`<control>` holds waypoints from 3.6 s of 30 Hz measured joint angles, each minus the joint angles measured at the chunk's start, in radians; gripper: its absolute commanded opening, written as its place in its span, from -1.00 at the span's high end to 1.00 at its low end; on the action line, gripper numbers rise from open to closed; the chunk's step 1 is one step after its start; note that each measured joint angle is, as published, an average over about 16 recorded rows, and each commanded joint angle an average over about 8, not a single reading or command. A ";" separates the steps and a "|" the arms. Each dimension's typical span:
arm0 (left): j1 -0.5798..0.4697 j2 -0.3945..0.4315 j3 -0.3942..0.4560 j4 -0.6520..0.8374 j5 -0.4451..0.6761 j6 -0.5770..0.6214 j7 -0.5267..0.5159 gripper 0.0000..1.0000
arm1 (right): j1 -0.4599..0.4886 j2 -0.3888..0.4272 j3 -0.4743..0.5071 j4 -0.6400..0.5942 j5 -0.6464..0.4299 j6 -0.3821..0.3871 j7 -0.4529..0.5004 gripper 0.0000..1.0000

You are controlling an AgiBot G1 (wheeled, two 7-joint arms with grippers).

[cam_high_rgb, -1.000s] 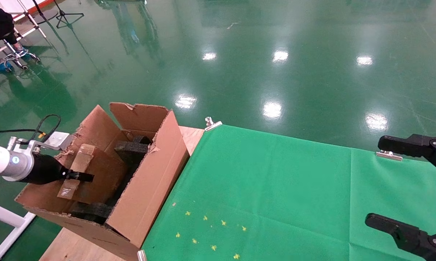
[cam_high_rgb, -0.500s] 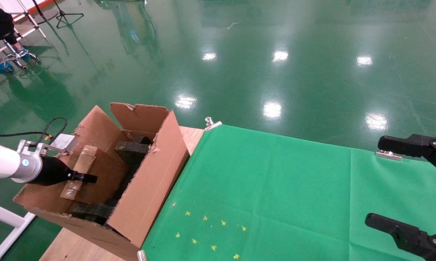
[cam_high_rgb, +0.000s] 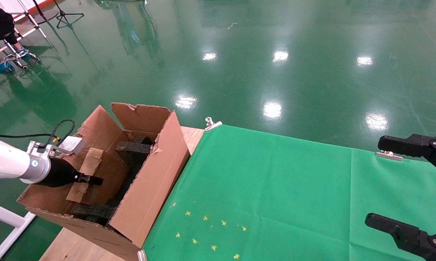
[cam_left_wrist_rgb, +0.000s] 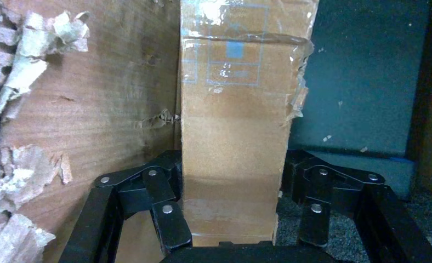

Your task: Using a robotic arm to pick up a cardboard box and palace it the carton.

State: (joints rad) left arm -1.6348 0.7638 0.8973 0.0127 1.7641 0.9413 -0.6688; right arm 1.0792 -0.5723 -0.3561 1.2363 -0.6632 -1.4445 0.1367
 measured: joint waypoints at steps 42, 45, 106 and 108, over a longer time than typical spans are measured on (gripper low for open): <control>-0.095 -0.039 -0.026 -0.036 -0.038 0.034 -0.001 -1.00 | 0.000 0.000 0.000 0.000 0.000 0.000 0.000 -1.00; -0.125 -0.049 -0.042 -0.052 -0.061 0.051 -0.005 -1.00 | 0.000 0.000 0.000 0.000 0.000 0.000 0.000 -1.00; 0.151 -0.114 -0.455 -0.682 -0.739 0.486 0.142 -1.00 | 0.000 0.000 0.000 -0.001 0.000 0.001 0.000 -1.00; 0.178 -0.116 -0.466 -0.723 -0.759 0.491 0.165 -1.00 | 0.000 0.000 0.000 -0.001 0.000 0.001 0.000 -1.00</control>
State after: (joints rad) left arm -1.4569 0.6475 0.4312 -0.7104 1.0050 1.4322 -0.5039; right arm 1.0789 -0.5719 -0.3561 1.2357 -0.6630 -1.4439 0.1365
